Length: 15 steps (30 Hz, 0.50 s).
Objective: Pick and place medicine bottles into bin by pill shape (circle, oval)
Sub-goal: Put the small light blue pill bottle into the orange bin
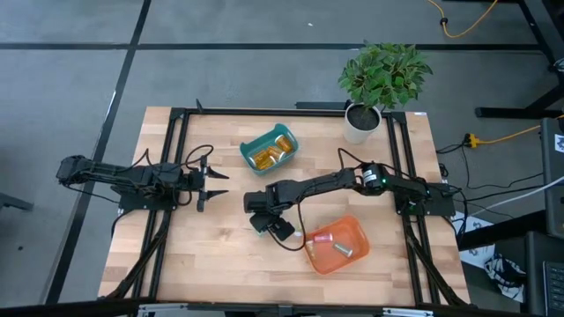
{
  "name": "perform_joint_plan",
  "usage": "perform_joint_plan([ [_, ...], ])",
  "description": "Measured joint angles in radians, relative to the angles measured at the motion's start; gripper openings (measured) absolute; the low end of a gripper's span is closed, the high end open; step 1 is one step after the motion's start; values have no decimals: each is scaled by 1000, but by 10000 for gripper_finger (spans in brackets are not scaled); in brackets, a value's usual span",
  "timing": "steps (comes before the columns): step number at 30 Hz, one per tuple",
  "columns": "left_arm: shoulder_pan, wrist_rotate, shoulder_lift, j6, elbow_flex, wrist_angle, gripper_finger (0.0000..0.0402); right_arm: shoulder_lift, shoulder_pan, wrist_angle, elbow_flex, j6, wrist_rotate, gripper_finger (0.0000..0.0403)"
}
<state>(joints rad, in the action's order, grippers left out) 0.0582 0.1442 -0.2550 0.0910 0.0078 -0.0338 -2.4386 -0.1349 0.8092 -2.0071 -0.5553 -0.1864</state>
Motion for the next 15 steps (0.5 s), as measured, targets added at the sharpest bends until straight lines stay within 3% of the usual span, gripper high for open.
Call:
perform_joint_plan([
  [4, 0, 0, 0, 0, 0, 0, 202, -1, 7, -6, 0, -1, -3, 203],
  [9, 0, 0, 0, 0, 0, 0, 202, -4, 8, -10, -9, -2, 3, 162],
  [15, 0, 0, 0, 0, 0, 0, 202, -10, 9, 93, -86, -4, 109, 116],
])
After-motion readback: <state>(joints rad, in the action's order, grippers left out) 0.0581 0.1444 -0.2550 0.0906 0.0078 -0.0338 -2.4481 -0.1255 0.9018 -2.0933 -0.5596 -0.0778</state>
